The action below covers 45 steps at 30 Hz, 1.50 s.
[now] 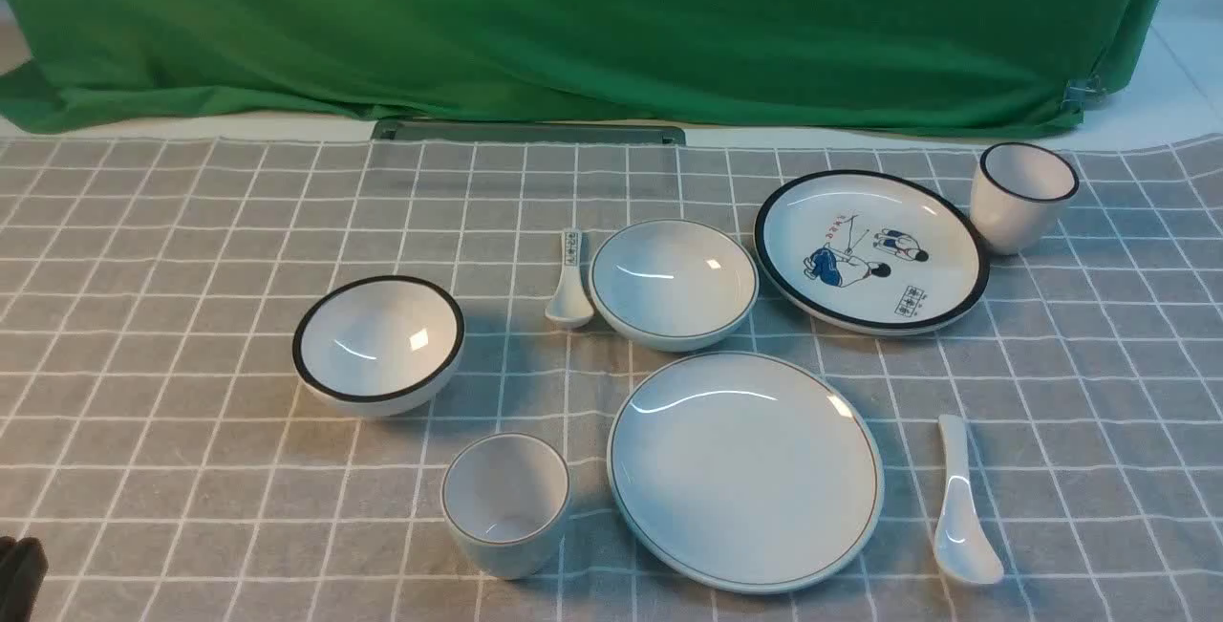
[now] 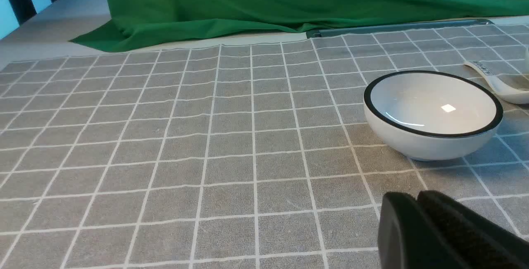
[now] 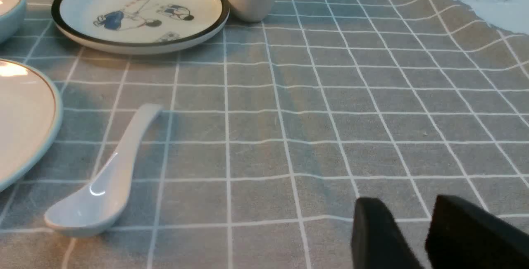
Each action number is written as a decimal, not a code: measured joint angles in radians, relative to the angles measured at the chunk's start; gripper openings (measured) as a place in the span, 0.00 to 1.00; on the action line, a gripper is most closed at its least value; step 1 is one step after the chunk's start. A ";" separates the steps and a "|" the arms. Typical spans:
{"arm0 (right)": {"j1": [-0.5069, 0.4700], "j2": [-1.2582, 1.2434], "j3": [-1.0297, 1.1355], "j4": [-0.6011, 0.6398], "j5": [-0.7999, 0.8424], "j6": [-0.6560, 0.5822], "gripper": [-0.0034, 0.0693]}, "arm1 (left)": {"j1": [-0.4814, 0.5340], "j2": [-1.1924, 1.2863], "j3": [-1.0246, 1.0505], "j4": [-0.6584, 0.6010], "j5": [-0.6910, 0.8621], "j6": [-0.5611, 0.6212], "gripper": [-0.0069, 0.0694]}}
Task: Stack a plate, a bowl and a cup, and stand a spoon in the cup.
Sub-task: Use the left arm to grab a blue rice bowl
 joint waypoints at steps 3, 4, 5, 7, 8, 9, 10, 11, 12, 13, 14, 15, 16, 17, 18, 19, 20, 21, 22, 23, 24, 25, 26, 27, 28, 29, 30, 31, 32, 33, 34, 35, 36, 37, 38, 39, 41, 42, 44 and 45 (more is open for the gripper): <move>0.000 0.000 0.000 0.000 0.000 0.000 0.38 | 0.000 0.000 0.000 0.000 0.000 0.000 0.11; 0.000 0.000 0.000 0.000 0.000 0.000 0.38 | 0.000 0.000 0.000 0.000 0.000 0.000 0.11; 0.000 0.000 0.000 0.000 0.000 0.000 0.38 | 0.000 0.000 0.000 0.000 0.000 0.000 0.11; 0.000 0.000 0.000 0.000 0.000 0.000 0.38 | 0.000 0.000 0.000 0.000 0.000 0.000 0.11; 0.000 0.000 0.000 0.000 0.000 0.000 0.38 | 0.000 0.000 0.000 0.000 0.000 0.000 0.11; 0.000 0.000 0.000 0.000 0.000 0.000 0.38 | 0.000 0.000 0.000 0.000 0.000 0.000 0.11; 0.000 0.000 0.000 0.000 0.000 0.000 0.38 | 0.000 0.000 0.000 0.000 0.000 0.000 0.11; 0.000 0.000 0.000 0.000 0.000 0.000 0.38 | 0.000 0.000 0.000 0.000 0.000 0.000 0.11; 0.000 0.000 0.000 0.000 0.000 0.000 0.38 | 0.000 0.000 0.000 0.000 0.000 0.000 0.11; 0.000 0.000 0.000 0.000 0.000 0.000 0.38 | 0.000 0.000 0.000 0.000 0.000 0.000 0.11; 0.000 0.000 0.000 0.000 0.000 0.000 0.38 | 0.000 0.000 0.000 0.000 0.000 0.000 0.11; 0.000 0.000 0.000 0.000 0.000 0.000 0.38 | 0.000 0.000 0.000 0.000 0.000 0.000 0.11; 0.000 0.000 0.000 0.000 0.000 0.000 0.38 | 0.000 0.000 0.000 0.000 0.000 0.000 0.11; 0.000 0.000 0.000 0.000 0.000 0.000 0.38 | 0.000 0.000 0.000 0.000 0.000 0.000 0.11; 0.000 0.000 0.000 0.000 0.000 0.000 0.38 | 0.000 0.000 0.000 0.000 0.000 0.000 0.11; 0.000 0.000 0.000 0.000 0.000 0.000 0.38 | 0.000 0.000 0.000 0.000 0.000 0.000 0.11; 0.000 0.000 0.000 0.000 0.000 0.000 0.38 | 0.000 0.000 0.000 0.000 0.000 0.000 0.11; 0.000 0.000 0.000 0.000 0.000 0.000 0.38 | 0.000 0.000 0.000 0.000 0.000 0.000 0.11; 0.000 0.000 0.000 0.000 0.000 0.000 0.38 | 0.000 0.000 0.000 0.000 0.000 0.000 0.11; 0.000 0.000 0.000 0.000 0.000 0.000 0.38 | 0.000 0.000 0.000 0.004 0.000 0.000 0.11; 0.000 0.000 0.000 0.000 0.000 0.000 0.38 | 0.000 0.000 0.000 0.008 0.000 0.001 0.11; 0.000 0.000 0.000 0.000 0.000 0.000 0.38 | 0.000 0.000 0.000 0.038 -0.004 0.008 0.11; 0.000 0.000 0.000 0.000 0.000 0.000 0.38 | 0.000 0.000 0.000 0.049 -0.009 0.008 0.11; 0.000 0.000 0.000 0.000 0.000 0.000 0.38 | 0.000 0.000 0.000 0.067 -0.047 0.009 0.11; 0.000 0.000 0.000 0.000 0.000 0.000 0.38 | 0.000 0.000 0.000 0.060 -0.074 0.006 0.11; 0.000 0.000 0.000 0.000 0.000 0.000 0.38 | 0.000 0.000 0.000 0.056 -0.082 0.006 0.11; 0.000 0.000 0.000 0.000 0.000 0.000 0.38 | 0.000 0.000 0.000 0.001 -0.154 -0.011 0.11; 0.000 0.000 0.000 0.000 0.000 0.000 0.38 | 0.000 0.000 0.000 -0.052 -0.205 -0.030 0.11; 0.000 0.000 0.000 0.000 0.000 0.000 0.38 | 0.000 0.000 0.000 -0.098 -0.246 -0.051 0.11; 0.000 0.000 0.000 0.000 0.000 0.000 0.38 | 0.000 0.000 0.000 -0.155 -0.287 -0.077 0.11; 0.000 0.000 0.000 0.000 0.000 0.000 0.38 | 0.000 0.000 0.000 -0.194 -0.337 -0.108 0.11; 0.000 0.000 0.000 0.000 0.000 0.000 0.38 | 0.000 0.000 0.000 -0.230 -0.385 -0.137 0.11; 0.000 0.000 0.000 0.000 0.000 0.000 0.38 | 0.000 0.000 0.000 -0.255 -0.438 -0.172 0.11; 0.000 0.000 0.000 0.000 0.000 0.000 0.38 | 0.000 0.000 0.000 -0.258 -0.438 -0.177 0.11; 0.000 0.000 0.000 0.000 0.000 0.000 0.38 | 0.000 0.000 0.000 -0.272 -0.497 -0.225 0.11; 0.000 0.000 0.000 0.000 -0.001 0.000 0.38 | 0.000 0.000 0.000 -0.276 -0.534 -0.270 0.11; 0.000 0.000 0.000 0.000 -0.002 0.000 0.38 | 0.000 0.000 0.000 -0.276 -0.568 -0.311 0.11; 0.000 0.000 0.000 0.000 -0.003 0.000 0.38 | 0.000 0.000 0.000 -0.276 -0.579 -0.325 0.11; 0.000 0.000 0.000 0.000 -0.009 0.001 0.38 | 0.000 0.000 0.000 -0.276 -0.589 -0.329 0.11; 0.000 0.000 0.000 0.000 -0.030 0.014 0.38 | 0.000 0.000 0.000 -0.276 -0.589 -0.323 0.11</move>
